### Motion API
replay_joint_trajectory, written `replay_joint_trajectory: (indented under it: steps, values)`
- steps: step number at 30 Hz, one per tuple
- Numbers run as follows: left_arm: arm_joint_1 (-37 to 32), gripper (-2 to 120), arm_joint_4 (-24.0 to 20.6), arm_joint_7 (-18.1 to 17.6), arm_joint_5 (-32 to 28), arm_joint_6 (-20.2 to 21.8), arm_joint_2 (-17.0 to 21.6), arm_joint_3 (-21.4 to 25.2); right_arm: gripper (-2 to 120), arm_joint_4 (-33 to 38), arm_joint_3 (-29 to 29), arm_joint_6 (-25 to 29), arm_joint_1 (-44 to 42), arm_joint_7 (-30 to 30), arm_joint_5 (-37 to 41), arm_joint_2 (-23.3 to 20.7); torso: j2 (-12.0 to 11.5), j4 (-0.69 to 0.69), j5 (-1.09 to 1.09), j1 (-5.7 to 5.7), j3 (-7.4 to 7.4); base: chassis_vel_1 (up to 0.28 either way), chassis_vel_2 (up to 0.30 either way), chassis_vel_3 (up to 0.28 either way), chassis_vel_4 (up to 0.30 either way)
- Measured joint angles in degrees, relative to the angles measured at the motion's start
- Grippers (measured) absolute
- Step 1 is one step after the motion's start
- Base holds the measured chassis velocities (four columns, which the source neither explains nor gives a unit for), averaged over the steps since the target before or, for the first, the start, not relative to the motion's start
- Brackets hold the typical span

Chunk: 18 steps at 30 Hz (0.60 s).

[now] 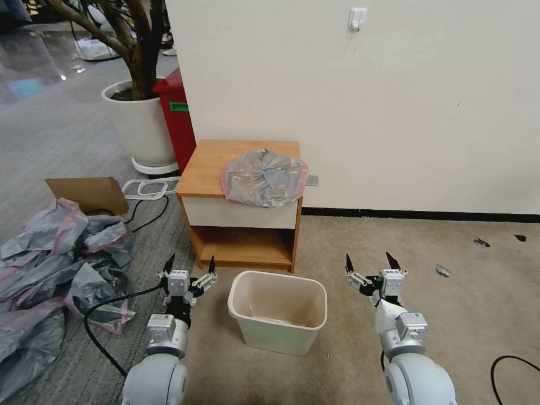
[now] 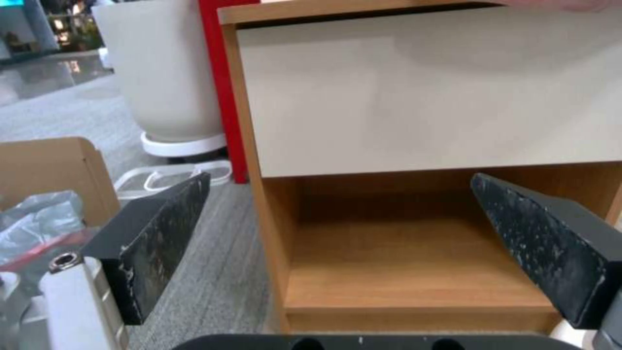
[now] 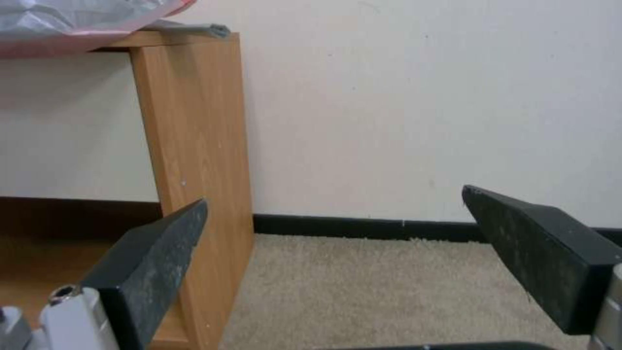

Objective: Pick up the garbage bag from the table and place it over the trash can.

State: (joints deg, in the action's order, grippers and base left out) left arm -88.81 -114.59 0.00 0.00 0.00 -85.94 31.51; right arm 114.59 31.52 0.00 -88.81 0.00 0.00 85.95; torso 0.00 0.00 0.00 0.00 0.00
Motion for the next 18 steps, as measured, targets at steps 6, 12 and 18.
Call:
replay_joint_trajectory:
  steps: [6, 12, 18]
  values:
    - [0.0, 100, 0.0, 0.0, 0.0, 0.0, 0.0, 0.0, 100, 0.0, 0.0, 0.0, 0.0, 0.0, 0.0, 0.0, 0.0, 0.00, 0.00, 0.00, 0.00, 0.000, 0.000, 0.000, 0.000]
    - [0.0, 100, 0.0, 0.0, 0.0, 0.0, 0.0, 0.0, 100, 0.0, 0.0, 0.0, 0.0, 0.0, 0.0, 0.0, 0.0, 0.00, 0.00, 0.00, 0.00, 0.000, 0.000, 0.000, 0.000]
    - [0.0, 100, 0.0, 0.0, 0.0, 0.0, 0.0, 0.0, 100, 0.0, 0.0, 0.0, 0.0, 0.0, 0.0, 0.0, 0.0, 0.00, 0.00, 0.00, 0.00, 0.000, 0.000, 0.000, 0.000]
